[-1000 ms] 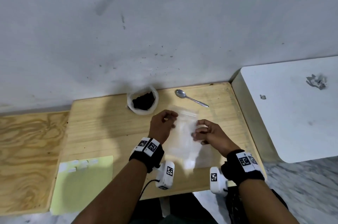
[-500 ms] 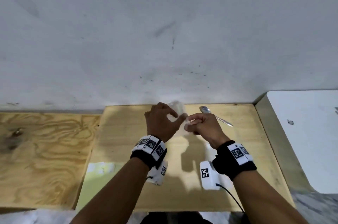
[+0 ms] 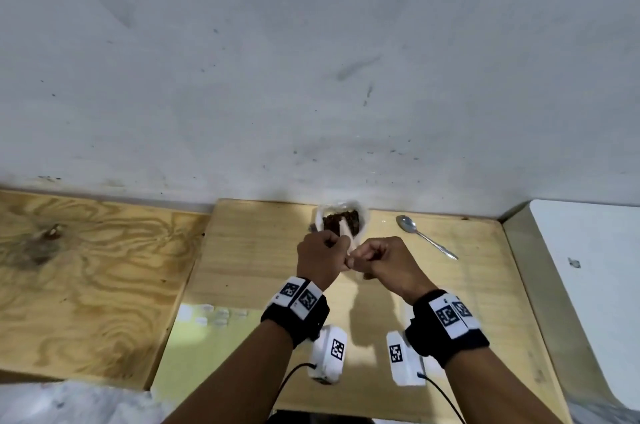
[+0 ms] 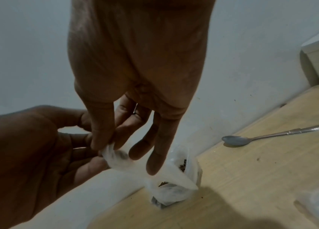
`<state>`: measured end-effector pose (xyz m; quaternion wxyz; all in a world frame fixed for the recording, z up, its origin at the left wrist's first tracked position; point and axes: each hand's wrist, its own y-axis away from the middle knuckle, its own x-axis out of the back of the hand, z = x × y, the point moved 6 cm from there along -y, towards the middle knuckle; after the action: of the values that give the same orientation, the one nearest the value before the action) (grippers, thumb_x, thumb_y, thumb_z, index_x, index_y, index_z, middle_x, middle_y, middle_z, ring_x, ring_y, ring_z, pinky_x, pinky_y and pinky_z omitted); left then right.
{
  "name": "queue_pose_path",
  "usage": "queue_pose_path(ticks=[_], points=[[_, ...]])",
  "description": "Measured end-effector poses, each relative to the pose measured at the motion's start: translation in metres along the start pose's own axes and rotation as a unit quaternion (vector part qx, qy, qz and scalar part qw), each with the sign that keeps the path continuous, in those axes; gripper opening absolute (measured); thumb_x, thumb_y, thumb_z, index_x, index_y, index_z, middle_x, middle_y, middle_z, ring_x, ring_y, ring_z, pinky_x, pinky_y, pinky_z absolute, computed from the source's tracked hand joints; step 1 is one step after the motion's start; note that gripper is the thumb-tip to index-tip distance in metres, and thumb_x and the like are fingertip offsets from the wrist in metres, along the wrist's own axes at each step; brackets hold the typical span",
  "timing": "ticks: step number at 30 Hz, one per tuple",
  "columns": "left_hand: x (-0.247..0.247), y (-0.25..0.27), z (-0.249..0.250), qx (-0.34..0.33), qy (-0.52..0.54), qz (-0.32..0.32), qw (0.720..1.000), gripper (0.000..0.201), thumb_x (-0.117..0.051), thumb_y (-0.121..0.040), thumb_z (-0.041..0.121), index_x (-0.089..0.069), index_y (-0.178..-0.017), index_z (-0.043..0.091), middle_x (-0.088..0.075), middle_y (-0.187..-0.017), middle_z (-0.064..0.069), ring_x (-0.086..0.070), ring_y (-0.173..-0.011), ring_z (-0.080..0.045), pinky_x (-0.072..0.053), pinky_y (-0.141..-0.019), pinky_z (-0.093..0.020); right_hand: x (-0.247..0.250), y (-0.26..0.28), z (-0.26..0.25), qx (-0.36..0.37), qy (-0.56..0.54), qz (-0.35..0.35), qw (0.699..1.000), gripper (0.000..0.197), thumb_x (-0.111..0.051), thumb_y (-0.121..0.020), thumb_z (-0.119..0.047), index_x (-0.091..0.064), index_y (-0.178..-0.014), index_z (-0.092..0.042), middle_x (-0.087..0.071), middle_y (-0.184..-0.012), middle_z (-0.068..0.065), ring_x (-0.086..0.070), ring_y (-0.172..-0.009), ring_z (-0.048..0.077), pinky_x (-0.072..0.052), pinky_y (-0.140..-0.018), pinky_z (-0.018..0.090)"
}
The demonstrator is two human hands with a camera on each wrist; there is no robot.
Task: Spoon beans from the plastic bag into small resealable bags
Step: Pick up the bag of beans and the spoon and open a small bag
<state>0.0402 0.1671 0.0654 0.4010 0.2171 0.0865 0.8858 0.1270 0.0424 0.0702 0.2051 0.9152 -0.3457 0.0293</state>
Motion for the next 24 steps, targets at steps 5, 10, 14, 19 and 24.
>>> queue_pose_path(ticks=[5, 10, 14, 19, 24], points=[[-0.003, -0.001, 0.009, -0.039, -0.039, -0.039, 0.998, 0.024, -0.059, -0.083, 0.011, -0.056, -0.071, -0.009, -0.068, -0.061, -0.014, -0.067, -0.050, -0.010, -0.059, -0.056, -0.038, 0.007, -0.004, 0.003, -0.049, -0.007, 0.005, 0.999, 0.022, -0.079, -0.081, -0.012, -0.067, -0.064, -0.018, -0.062, -0.066, -0.003, -0.061, -0.068, 0.012, -0.056, -0.066, 0.036], [-0.007, -0.003, 0.014, -0.090, -0.179, -0.067, 0.978, 0.034, -0.053, -0.082, 0.021, -0.037, -0.055, 0.009, -0.057, -0.048, -0.011, -0.067, -0.048, -0.022, -0.054, -0.056, -0.044, 0.017, -0.004, 0.008, -0.058, -0.005, 0.071, 0.996, 0.026, -0.074, -0.084, -0.012, -0.058, -0.064, -0.014, -0.059, -0.065, 0.000, -0.062, -0.067, 0.019, -0.061, -0.059, 0.038], [-0.016, 0.002, 0.021, -0.126, -0.240, -0.096, 0.958, 0.039, -0.047, -0.080, 0.030, -0.033, -0.049, 0.010, -0.040, -0.040, -0.008, -0.064, -0.052, -0.033, -0.049, -0.055, -0.040, 0.034, -0.009, 0.004, 0.010, 0.072, 0.172, 0.982, 0.022, -0.069, -0.085, -0.005, -0.054, -0.070, -0.008, -0.057, -0.068, 0.001, -0.060, -0.058, 0.023, -0.061, -0.055, 0.044], [-0.020, -0.001, 0.024, -0.130, -0.185, -0.108, 0.968, 0.045, -0.049, -0.081, 0.034, -0.040, -0.053, -0.001, -0.048, -0.050, -0.023, -0.063, -0.054, -0.037, -0.045, -0.053, -0.046, 0.021, -0.009, -0.001, 0.118, 0.173, 0.072, 0.975, 0.034, -0.061, -0.075, 0.012, -0.067, -0.074, -0.021, -0.067, -0.092, -0.011, -0.065, -0.073, 0.012, -0.050, -0.068, 0.025], [-0.016, 0.004, 0.025, -0.202, -0.193, -0.141, 0.950, 0.023, -0.063, -0.080, 0.033, -0.058, -0.069, 0.013, -0.061, -0.067, -0.003, -0.054, -0.058, -0.015, -0.044, -0.057, -0.035, 0.011, -0.006, 0.009, 0.066, 0.121, 0.012, 0.990, 0.037, -0.058, -0.074, 0.012, -0.078, -0.088, -0.016, -0.067, -0.064, -0.006, -0.054, -0.047, 0.000, -0.044, -0.052, 0.016]])
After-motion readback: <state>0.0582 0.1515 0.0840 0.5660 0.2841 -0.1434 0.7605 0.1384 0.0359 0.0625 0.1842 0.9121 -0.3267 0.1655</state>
